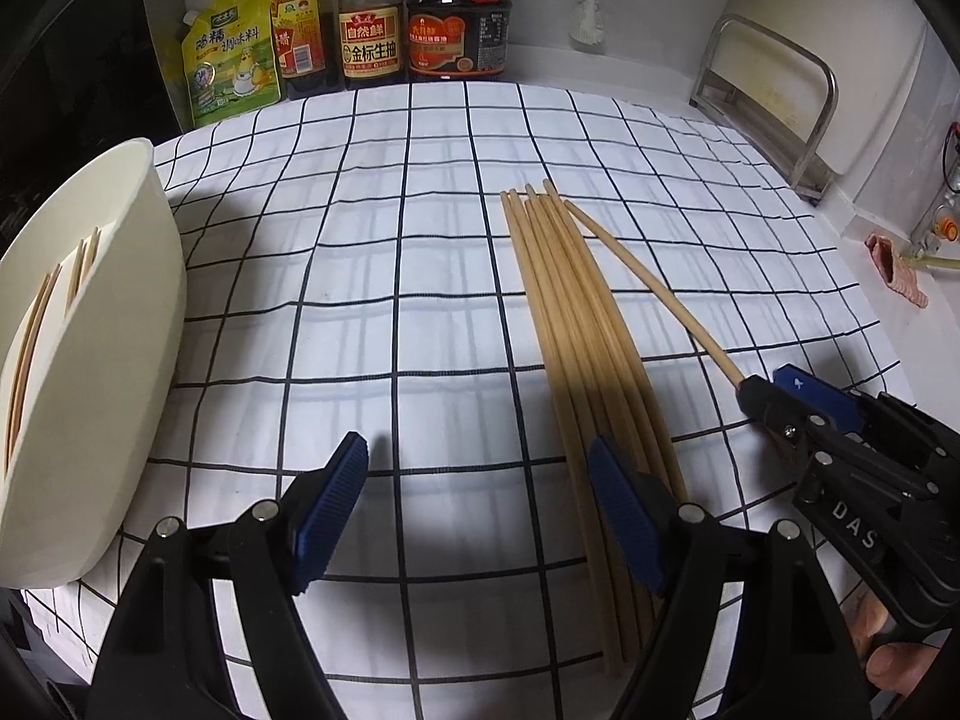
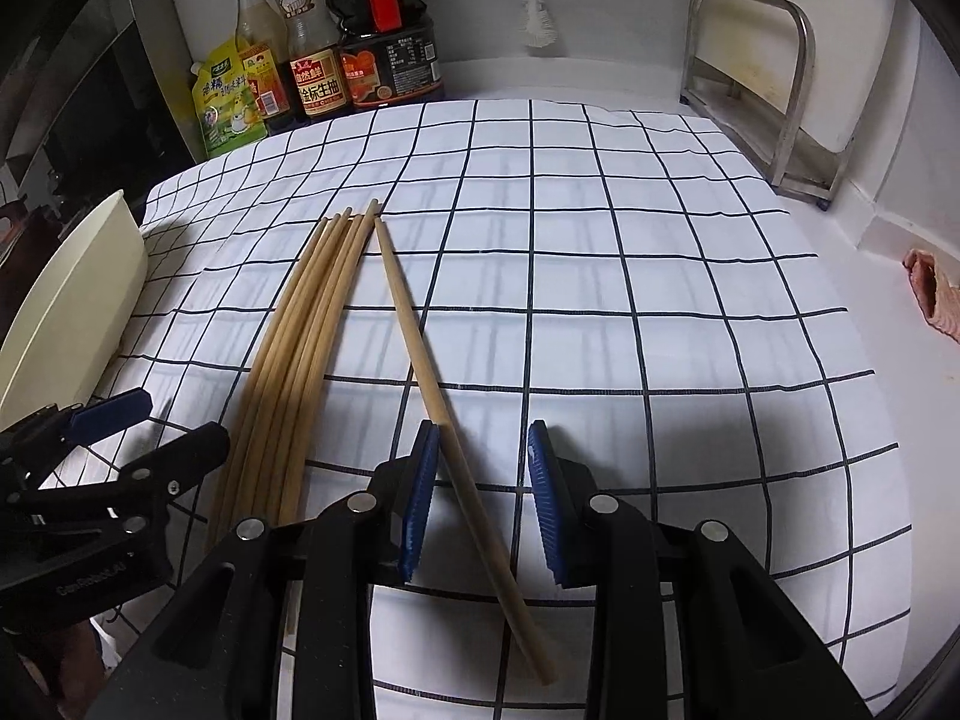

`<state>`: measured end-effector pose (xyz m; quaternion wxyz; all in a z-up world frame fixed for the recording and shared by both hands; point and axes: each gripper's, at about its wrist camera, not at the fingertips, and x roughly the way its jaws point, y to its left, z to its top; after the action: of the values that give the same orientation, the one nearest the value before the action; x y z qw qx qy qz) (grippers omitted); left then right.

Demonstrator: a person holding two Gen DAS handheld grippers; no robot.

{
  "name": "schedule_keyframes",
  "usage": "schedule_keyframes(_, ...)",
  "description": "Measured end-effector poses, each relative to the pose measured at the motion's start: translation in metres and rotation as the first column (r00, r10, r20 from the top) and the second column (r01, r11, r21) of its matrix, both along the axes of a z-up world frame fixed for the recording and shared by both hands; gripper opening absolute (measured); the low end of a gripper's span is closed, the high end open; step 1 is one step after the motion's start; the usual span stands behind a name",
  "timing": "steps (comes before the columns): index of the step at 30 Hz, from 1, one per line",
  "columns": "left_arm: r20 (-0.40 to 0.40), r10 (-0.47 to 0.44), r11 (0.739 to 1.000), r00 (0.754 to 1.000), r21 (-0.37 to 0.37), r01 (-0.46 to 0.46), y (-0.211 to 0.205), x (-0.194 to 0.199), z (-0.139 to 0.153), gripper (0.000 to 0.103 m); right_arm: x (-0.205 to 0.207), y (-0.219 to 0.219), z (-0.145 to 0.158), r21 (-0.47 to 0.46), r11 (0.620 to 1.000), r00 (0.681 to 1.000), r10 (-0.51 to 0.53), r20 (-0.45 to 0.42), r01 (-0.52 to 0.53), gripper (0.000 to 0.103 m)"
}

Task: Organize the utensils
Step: 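Lower the left tool onto a chopstick while the right tool grasps another, then carry both chopsticks over the white bowl and open both tools to drop them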

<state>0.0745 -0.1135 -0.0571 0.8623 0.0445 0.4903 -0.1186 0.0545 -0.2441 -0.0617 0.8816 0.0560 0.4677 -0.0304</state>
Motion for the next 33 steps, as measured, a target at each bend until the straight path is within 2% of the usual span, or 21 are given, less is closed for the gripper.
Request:
schedule_keyframes(11, 0.011, 0.008, 0.999, 1.000, 0.047, -0.008, 0.000, -0.002, -0.005, 0.074, 0.001, 0.001, 0.000, -0.005, 1.000, 1.000, 0.005, 0.002, -0.005, 0.030)
schedule_keyframes(20, 0.017, 0.010, 0.999, 1.000, 0.046, -0.010, -0.006, 0.010, -0.003, 0.061, 0.008, 0.017, -0.002, -0.074, 0.996, 0.999, 0.054, 0.008, -0.053, 0.030)
schedule_keyframes(23, 0.024, 0.001, 0.999, 1.000, 0.048, -0.002, -0.010, 0.009, -0.003, 0.052, 0.009, 0.021, -0.003, -0.083, 0.994, 0.997, 0.076, 0.010, -0.075, 0.030)
schedule_keyframes(26, 0.023, -0.011, 0.999, 1.000, 0.039, 0.011, -0.012, 0.007, -0.001, 0.035, 0.008, 0.025, -0.003, -0.081, 0.992, 0.995, 0.095, 0.014, -0.093, 0.021)
schedule_keyframes(28, 0.020, -0.022, 0.999, 1.000, 0.033, 0.022, -0.014, 0.006, -0.001, 0.013, 0.007, 0.026, -0.003, -0.086, 0.992, 0.995, 0.095, 0.016, -0.093, 0.009)
schedule_keyframes(29, 0.018, -0.027, 0.999, 0.999, 0.034, 0.026, -0.015, 0.005, -0.001, 0.008, 0.008, 0.025, -0.003, -0.081, 0.992, 0.995, 0.094, 0.018, -0.092, 0.008)
schedule_keyframes(33, 0.002, -0.032, 0.999, 0.999, 0.008, 0.032, -0.010, 0.003, 0.000, 0.007, 0.007, 0.019, -0.002, -0.012, 0.997, 0.996, 0.082, 0.023, -0.082, 0.006)
